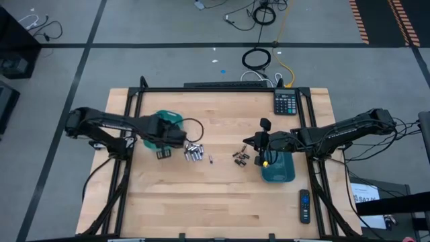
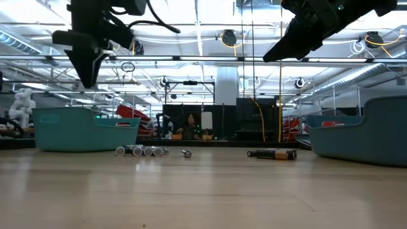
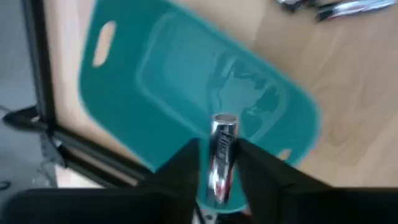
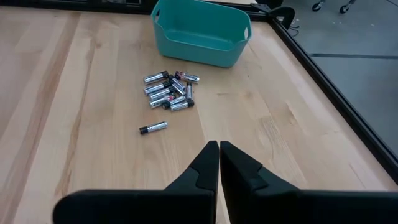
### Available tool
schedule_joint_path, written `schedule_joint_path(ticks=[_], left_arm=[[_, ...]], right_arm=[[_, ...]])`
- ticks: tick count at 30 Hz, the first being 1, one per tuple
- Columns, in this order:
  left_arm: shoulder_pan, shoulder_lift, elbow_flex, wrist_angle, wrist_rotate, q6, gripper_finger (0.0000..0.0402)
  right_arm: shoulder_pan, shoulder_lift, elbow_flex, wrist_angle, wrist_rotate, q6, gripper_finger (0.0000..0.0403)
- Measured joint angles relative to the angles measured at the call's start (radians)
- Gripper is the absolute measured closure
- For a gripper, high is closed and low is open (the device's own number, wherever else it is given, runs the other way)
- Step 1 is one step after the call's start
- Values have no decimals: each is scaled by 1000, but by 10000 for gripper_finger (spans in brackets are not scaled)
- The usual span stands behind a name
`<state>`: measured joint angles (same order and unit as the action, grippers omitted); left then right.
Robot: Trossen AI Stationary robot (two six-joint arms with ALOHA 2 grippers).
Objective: Sort batteries
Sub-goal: Put the silver battery into the green bin
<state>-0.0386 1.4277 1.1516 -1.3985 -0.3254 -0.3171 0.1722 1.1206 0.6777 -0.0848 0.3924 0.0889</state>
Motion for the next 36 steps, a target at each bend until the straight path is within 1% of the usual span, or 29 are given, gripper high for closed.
schedule_joint_path(ticks=[2,4,6,8,12,15,23,29,34,36], left_arm=[[11,-7,0,-2,-30,-9,209],[16,-10,0,-2,-33,-10,170],[18,-10,0,11,-33,-10,147],[18,-3,0,79,-26,-14,140],[10,28,0,308,49,-17,144],[9,86,1,400,66,-17,154],[38,292,1,450,104,12,183],[88,331,1,484,103,25,185],[159,331,1,541,254,39,194],[184,331,1,548,294,38,202]], right_arm=[[3,0,0,-1,0,0,397],[7,0,0,0,0,-1,397],[13,0,0,1,-1,-1,397],[14,0,0,5,-2,-1,397],[14,0,0,6,-2,-2,397],[13,0,0,6,-2,-1,397],[13,0,0,5,-2,1,397],[13,0,0,4,-2,4,397],[14,0,0,4,-2,4,397],[18,0,0,3,-1,4,397]])
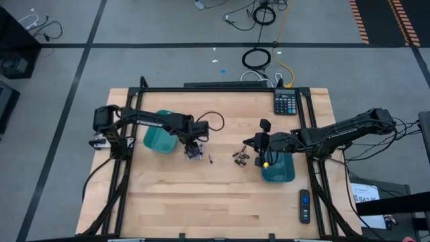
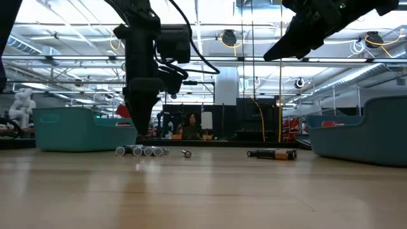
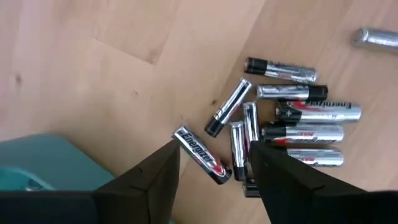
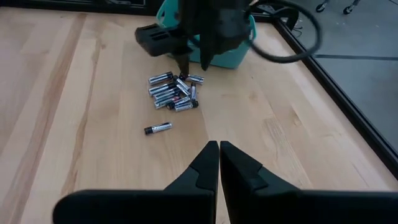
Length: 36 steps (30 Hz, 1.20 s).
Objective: Sort batteries
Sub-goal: Put the silver battery into the green bin
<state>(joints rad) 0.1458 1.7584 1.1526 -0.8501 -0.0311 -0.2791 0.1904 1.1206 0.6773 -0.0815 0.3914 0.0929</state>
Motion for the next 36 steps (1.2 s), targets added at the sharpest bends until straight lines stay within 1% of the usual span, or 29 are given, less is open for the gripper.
schedule_joint_path(ticks=[4,7,13,15,20,22,25,30,33,35,36], left_arm=[[33,0,0,-5,21,-8,214],[43,0,0,-19,37,-30,216],[46,15,0,-33,58,-67,217],[44,22,0,-33,59,-82,217],[38,55,0,-30,58,-89,217],[30,79,0,-30,45,-82,217],[23,108,0,-28,-2,-64,217],[21,118,1,-12,-36,10,219],[21,117,1,0,-41,54,234],[20,117,1,9,-42,88,258],[18,117,0,15,-42,104,277]], right_arm=[[22,0,0,-1,1,0,397],[35,0,0,-1,0,0,397],[42,0,0,-1,11,2,397],[42,0,0,-3,34,4,397],[42,0,0,-3,45,4,397],[42,0,0,-4,45,8,397],[42,0,0,-4,45,8,397],[42,0,0,-4,45,7,397],[42,0,0,-4,49,6,397],[42,0,0,-3,52,6,397],[42,0,0,-3,52,5,397]])
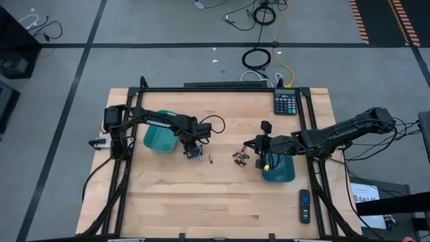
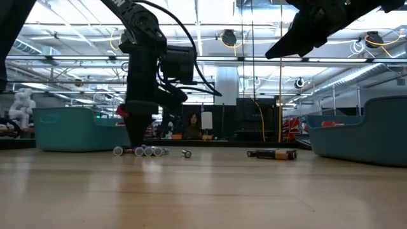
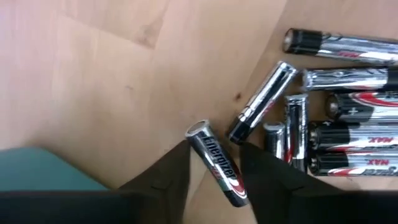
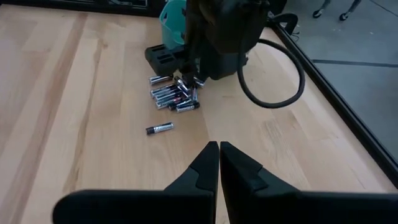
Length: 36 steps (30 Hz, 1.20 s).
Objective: Sort batteries
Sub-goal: Put the silver battery into the green bin
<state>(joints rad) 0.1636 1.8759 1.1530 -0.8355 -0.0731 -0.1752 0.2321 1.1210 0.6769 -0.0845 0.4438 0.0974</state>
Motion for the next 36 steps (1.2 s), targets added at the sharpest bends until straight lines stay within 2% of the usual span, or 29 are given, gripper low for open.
schedule_joint_path(ticks=[3,4,8,12,18,22,25,31,33,36], left_arm=[[-8,-1,0,10,-11,25,355],[-9,-2,2,11,-20,27,365],[-15,2,42,-68,-39,28,365],[-34,-3,125,-229,-72,27,365],[-92,-41,262,-488,-183,-3,365],[-113,-62,234,-591,-185,-43,365],[-112,-78,174,-596,-271,-52,330],[-115,-82,145,-608,-301,-53,196],[-120,-86,153,-620,-324,-57,171],[-135,-110,170,-610,-362,-74,160]], right_arm=[[0,0,0,1,0,-1,397],[0,0,0,1,0,-1,397],[0,0,0,3,0,-1,397],[0,0,0,3,0,1,397],[0,0,0,1,0,3,397],[0,0,0,-1,0,3,397],[0,0,0,-2,0,3,397],[0,0,0,-2,0,4,397],[0,0,0,-2,0,7,397],[0,0,0,-3,0,7,397]])
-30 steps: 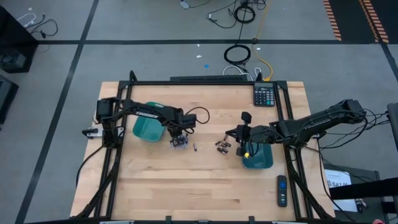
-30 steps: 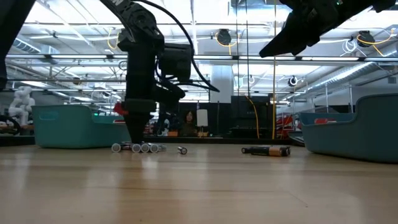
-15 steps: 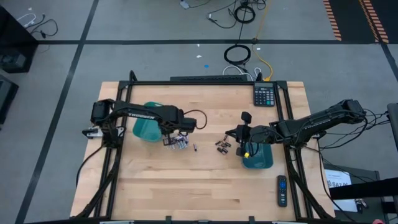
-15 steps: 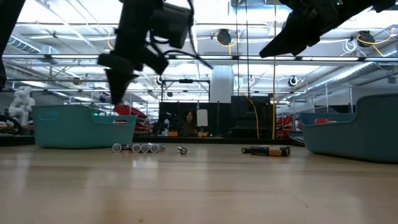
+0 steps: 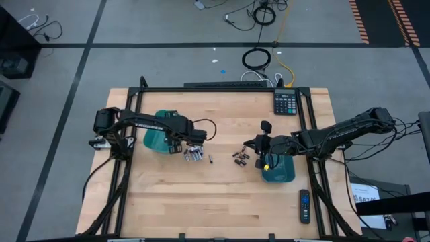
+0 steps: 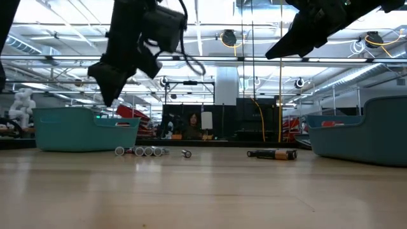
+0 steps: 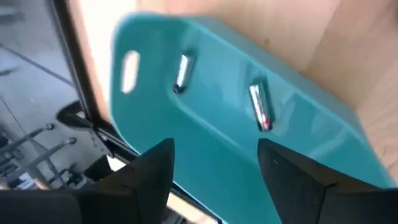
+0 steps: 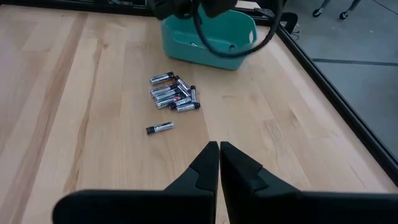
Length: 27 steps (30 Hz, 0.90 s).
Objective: Sort batteries
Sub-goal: Put the silver battery into the green bin
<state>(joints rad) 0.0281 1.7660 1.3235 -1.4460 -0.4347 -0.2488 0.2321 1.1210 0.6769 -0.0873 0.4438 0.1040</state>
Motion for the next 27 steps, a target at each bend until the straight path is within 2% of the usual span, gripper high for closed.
schedule_joint_path(ticks=[3,7,12,16,27], left_arm=[[-51,-36,-2,112,37,60,157],[-180,-48,-16,225,119,294,156],[-282,-20,-20,349,128,410,156],[-292,10,-20,367,176,414,164],[-252,125,-21,385,204,462,201]], right_arm=[[0,0,0,-2,0,0,397],[0,0,0,-3,0,0,397],[0,0,0,-2,0,-2,397],[0,0,0,2,0,-2,397],[0,0,0,4,-1,15,397]])
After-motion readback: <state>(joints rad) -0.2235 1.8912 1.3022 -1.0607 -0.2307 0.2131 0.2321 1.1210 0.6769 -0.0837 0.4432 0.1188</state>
